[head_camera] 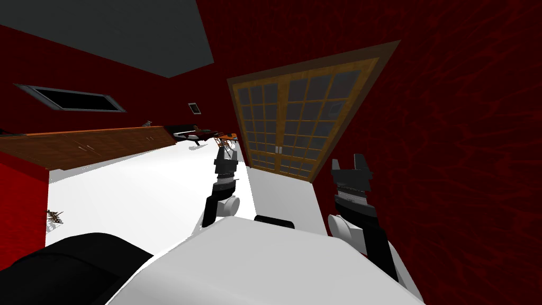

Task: Pull the door open

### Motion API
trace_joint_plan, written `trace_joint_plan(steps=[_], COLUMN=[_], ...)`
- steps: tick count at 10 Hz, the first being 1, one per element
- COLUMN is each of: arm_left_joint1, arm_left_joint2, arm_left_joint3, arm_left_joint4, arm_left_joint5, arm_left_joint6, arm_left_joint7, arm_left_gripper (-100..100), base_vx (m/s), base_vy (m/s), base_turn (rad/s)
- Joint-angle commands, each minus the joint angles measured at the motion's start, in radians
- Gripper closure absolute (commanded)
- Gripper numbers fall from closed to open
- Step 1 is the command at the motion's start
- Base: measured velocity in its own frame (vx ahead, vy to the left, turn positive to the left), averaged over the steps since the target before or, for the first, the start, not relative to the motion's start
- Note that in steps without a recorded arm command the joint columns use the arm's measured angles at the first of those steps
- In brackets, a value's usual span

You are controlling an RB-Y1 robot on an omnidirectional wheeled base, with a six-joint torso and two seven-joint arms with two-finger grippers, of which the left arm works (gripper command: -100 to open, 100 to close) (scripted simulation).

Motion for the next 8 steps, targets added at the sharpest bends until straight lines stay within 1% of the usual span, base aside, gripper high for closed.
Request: trace_joint_plan(steps=[1,2,4,6,7,8], arm_left_joint1=[-0.006,-0.007,-0.015,-0.019,-0.024,-0.027], arm_left_joint2=[0.012,0.015,0.027,0.034,0.041,0.044], arm_left_joint3=[0.009,0.012,0.023,0.031,0.038,0.043], arm_left_joint4=[0.035,0.045,0.09,0.118,0.148,0.165], arm_left_joint5=[-0.009,-0.011,-0.022,-0.029,-0.037,-0.041], arm_left_joint6=[-0.008,-0.01,-0.021,-0.027,-0.034,-0.038], arm_left_joint7=[-0.033,-0.043,-0.085,-0.112,-0.139,-0.156], arm_left_gripper=[-100,-100,-100,-100,-100,-100], base_vx=[0.062,0.101,0.117,0.107,0.118,0.133], base_vy=[-0.014,-0.022,-0.008,-0.01,-0.025,-0.017], base_turn=[-0.071,-0.049,-0.045,-0.046,-0.064,-0.054])
